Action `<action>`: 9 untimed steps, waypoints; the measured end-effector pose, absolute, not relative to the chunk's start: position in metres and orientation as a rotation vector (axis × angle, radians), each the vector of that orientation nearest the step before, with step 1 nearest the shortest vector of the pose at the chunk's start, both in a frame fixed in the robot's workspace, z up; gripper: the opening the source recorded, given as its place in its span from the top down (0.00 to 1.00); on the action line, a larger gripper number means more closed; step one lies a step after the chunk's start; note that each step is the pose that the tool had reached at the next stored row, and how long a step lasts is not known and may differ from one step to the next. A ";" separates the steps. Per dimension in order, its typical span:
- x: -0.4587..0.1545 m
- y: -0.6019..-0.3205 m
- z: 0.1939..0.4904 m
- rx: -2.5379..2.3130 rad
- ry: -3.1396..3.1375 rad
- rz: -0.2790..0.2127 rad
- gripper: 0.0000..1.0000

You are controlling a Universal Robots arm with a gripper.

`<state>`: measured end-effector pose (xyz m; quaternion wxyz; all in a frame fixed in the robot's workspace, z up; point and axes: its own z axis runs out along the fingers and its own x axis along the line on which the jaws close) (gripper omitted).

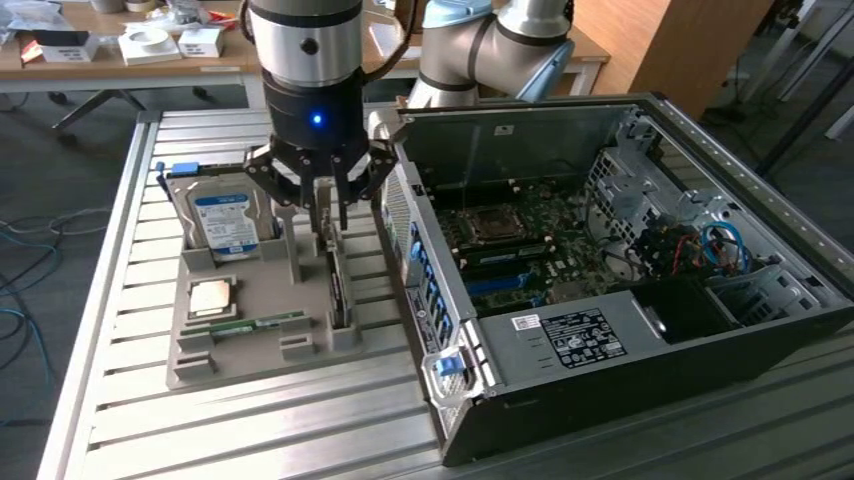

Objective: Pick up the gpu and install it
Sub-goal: 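Pick up the gpu and move the gpu toward the slot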

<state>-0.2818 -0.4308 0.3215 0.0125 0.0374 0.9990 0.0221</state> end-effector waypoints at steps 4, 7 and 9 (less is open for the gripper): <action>-0.282 -0.431 0.314 0.117 3.114 0.069 0.64; -0.282 -0.431 0.312 0.117 3.114 0.069 0.64; -0.282 -0.431 0.312 0.117 3.114 0.068 0.64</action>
